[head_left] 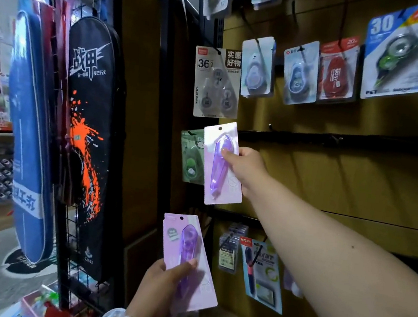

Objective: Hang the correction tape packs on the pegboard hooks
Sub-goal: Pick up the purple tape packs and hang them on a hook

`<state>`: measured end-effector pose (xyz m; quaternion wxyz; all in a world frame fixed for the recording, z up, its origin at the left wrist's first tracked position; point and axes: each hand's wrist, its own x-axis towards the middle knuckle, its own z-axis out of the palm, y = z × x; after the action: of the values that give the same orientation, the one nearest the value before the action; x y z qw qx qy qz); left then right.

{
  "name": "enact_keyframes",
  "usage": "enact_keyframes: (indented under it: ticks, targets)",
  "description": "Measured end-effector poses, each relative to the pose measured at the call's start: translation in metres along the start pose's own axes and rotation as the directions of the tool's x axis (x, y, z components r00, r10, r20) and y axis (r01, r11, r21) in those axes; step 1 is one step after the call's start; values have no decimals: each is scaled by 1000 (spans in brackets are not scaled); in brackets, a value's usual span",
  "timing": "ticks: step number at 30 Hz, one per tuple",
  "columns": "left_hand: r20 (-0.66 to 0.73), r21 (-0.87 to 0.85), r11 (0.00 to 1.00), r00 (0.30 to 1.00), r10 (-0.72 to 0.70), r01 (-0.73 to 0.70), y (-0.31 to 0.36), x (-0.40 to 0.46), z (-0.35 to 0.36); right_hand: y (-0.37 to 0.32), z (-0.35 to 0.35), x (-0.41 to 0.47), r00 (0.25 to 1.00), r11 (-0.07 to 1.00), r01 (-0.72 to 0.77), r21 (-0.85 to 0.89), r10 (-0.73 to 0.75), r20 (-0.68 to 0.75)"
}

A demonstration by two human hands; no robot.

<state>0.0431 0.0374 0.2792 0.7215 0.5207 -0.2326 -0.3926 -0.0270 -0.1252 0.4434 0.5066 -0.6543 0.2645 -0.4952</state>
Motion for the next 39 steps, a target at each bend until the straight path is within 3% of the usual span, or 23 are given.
enact_keyframes:
  ticks: [8,14,20,24,26,28,31,39]
  targets:
    - [27,8,1000,999,21,-21,-4,6,-7,17,11,2,997,999,43,7,-43,-57]
    - [27,7,1000,999,21,-22,-5,12,-9,27,15,18,988,1000,-12,-23,8,-151]
    - [51,4,1000,998,19,-20,-7,12,-10,22,2,45,972,943,-144,-299,78,-222]
    - [70,-15,998,996,56,-55,-7,9,-8,37,-5,19,939,848,-72,-526,-119,-322]
    - [62,-17,998,996,68,-67,-7,7,-7,45,-7,-10,971,882,-10,-471,-104,-217]
    - [32,-12,997,997,74,-73,-8,6,-4,57,-5,-43,994,939,-106,-326,110,-8]
    - [12,-3,998,998,63,-63,-10,1,0,82,-1,-88,886,898,-371,-237,419,199]
    - [8,109,993,999,38,-38,-6,-6,5,105,-3,-108,909,926,-304,-222,352,224]
